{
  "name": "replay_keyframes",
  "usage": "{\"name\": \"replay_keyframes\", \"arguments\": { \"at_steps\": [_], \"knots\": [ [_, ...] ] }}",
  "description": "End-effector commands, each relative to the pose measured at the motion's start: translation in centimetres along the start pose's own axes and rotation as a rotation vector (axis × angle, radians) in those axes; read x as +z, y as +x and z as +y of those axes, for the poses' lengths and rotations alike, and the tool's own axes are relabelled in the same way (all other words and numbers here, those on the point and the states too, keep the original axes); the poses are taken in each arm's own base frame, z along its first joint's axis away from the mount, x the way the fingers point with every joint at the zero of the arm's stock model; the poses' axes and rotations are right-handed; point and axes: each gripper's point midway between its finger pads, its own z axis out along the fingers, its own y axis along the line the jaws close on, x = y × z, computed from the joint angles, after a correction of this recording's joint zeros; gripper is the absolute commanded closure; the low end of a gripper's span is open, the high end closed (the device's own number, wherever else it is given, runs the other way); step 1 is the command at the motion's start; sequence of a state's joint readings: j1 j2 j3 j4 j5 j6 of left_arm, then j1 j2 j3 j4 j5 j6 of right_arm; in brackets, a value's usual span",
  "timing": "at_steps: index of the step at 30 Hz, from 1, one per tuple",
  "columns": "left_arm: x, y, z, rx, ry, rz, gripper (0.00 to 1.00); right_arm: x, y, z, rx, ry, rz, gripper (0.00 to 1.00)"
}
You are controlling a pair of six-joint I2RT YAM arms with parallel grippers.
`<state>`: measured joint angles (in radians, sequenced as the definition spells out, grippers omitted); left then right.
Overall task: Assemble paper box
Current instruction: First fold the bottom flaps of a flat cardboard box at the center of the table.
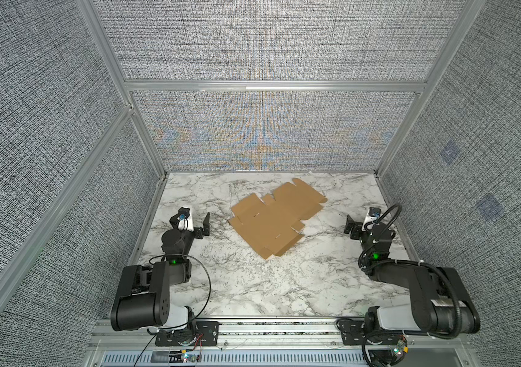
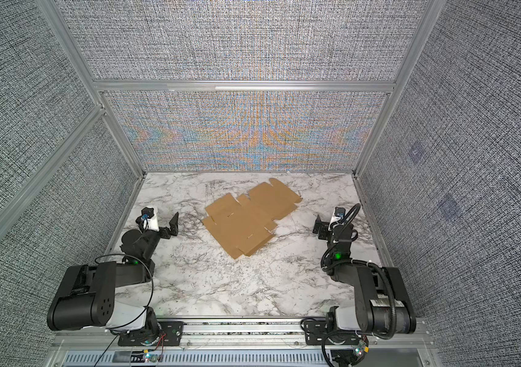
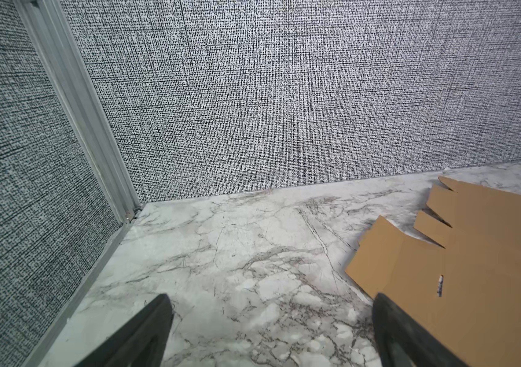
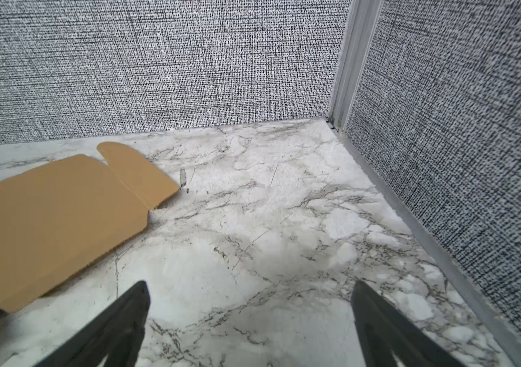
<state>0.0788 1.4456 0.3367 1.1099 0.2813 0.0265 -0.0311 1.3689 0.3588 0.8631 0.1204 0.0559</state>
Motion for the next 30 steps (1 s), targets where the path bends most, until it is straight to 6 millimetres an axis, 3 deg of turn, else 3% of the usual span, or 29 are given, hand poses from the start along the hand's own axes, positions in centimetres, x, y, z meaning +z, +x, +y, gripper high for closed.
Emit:
{"name": "replay_keyframes", "arguments": {
  "at_steps": [1, 5, 8, 11, 18, 23, 26, 30],
  "knots": [
    [1.9, 1.4, 0.1, -0.035, 0.034, 0.168, 0.01, 0.4, 0.6, 0.0, 0.051, 0.033, 0.140, 0.01],
    [4.8, -0.8, 0.4, -0.123, 0.062, 0.317, 0.01, 0.9, -0.8, 2.2, 0.116, -0.030, 0.226, 0.01],
    [5.5, -2.8, 0.9, -0.230, 0.025, 0.375, 0.01, 1.0, -2.1, 4.2, 0.223, -0.075, 0.273, 0.01],
    [5.6, -2.7, 0.6, -0.325, 0.010, 0.453, 0.01, 1.4, -2.3, 7.1, 0.275, -0.143, 0.326, 0.02],
    [4.2, -0.6, -2.2, -0.498, 0.087, 0.471, 0.01, 2.5, 0.5, 13.3, 0.345, -0.244, 0.557, 0.10],
    [3.5, 1.8, -4.9, -0.693, 0.156, 0.486, 0.02, 2.3, 3.3, 14.7, 0.417, -0.291, 0.632, 0.11],
    [3.3, 2.7, -6.9, -0.731, 0.204, 0.495, 0.04, 1.8, 4.9, 16.0, 0.449, -0.366, 0.659, 0.12],
    [3.4, 3.3, -8.0, -0.768, 0.229, 0.493, 0.05, 1.4, 6.8, 17.1, 0.498, -0.401, 0.718, 0.16]
  ]
}}
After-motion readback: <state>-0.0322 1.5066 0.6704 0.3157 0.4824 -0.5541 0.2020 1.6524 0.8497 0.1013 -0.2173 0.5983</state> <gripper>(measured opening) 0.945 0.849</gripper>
